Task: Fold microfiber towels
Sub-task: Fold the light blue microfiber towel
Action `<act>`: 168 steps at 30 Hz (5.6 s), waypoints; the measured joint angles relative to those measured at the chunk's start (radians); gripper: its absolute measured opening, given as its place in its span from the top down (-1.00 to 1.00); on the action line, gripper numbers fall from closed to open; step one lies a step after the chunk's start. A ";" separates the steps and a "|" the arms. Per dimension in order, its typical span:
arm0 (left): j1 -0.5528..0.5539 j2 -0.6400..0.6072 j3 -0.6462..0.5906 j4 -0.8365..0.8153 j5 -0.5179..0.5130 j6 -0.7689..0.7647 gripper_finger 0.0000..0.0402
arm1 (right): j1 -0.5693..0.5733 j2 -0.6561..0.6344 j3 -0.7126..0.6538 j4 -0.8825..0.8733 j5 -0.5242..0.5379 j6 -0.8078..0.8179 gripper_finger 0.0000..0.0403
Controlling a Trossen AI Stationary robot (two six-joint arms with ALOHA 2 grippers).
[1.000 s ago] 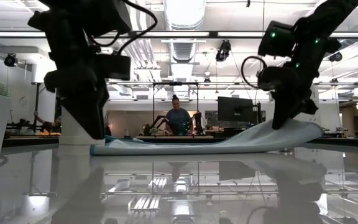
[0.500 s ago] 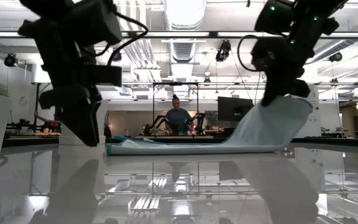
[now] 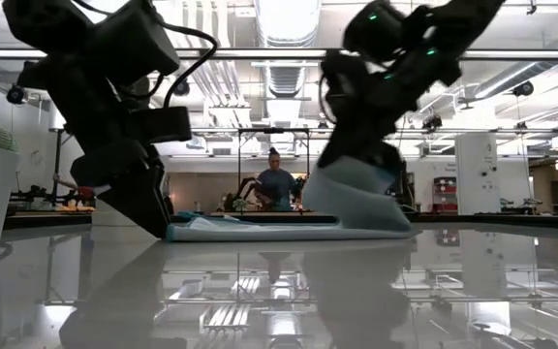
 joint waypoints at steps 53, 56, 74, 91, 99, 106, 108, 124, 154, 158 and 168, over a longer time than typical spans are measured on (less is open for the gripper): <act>0.000 0.002 -0.006 0.063 -0.005 0.001 0.27 | 0.058 0.390 0.347 0.154 0.105 -0.189 -0.20; 0.000 0.002 -0.006 0.063 -0.006 0.001 0.27 | 0.072 0.390 0.347 0.187 0.104 -0.215 -0.23; 0.000 0.002 -0.004 0.061 -0.006 0.000 0.27 | 0.048 0.256 0.224 -0.002 0.132 -0.581 -0.12; 0.000 0.001 -0.004 0.072 -0.006 0.000 0.27 | -0.011 0.334 0.058 0.338 0.132 -0.521 -0.12; 0.000 0.001 -0.005 0.078 -0.006 0.001 0.27 | 0.002 0.347 0.077 0.336 0.120 -0.521 0.16; 0.000 0.001 -0.006 0.083 -0.006 0.001 0.27 | 0.027 0.344 0.077 0.339 0.097 -0.509 0.58; 0.000 0.001 -0.006 0.083 -0.006 0.001 0.27 | 0.035 0.344 0.077 0.344 0.097 -0.508 0.70; 0.000 0.001 -0.006 0.083 -0.005 0.001 0.27 | 0.123 0.399 0.206 0.368 0.097 -0.457 0.96; 0.000 -0.033 0.041 -0.061 0.067 -0.002 0.27 | 0.213 0.566 0.534 0.150 0.083 -0.378 -0.03; 0.000 -0.046 0.043 -0.090 0.072 -0.006 0.27 | 0.213 0.566 0.534 0.132 0.098 -0.365 -0.08; 0.000 -0.075 0.050 -0.220 0.179 -0.105 0.27 | 0.213 0.556 0.534 0.119 0.007 -0.411 -0.46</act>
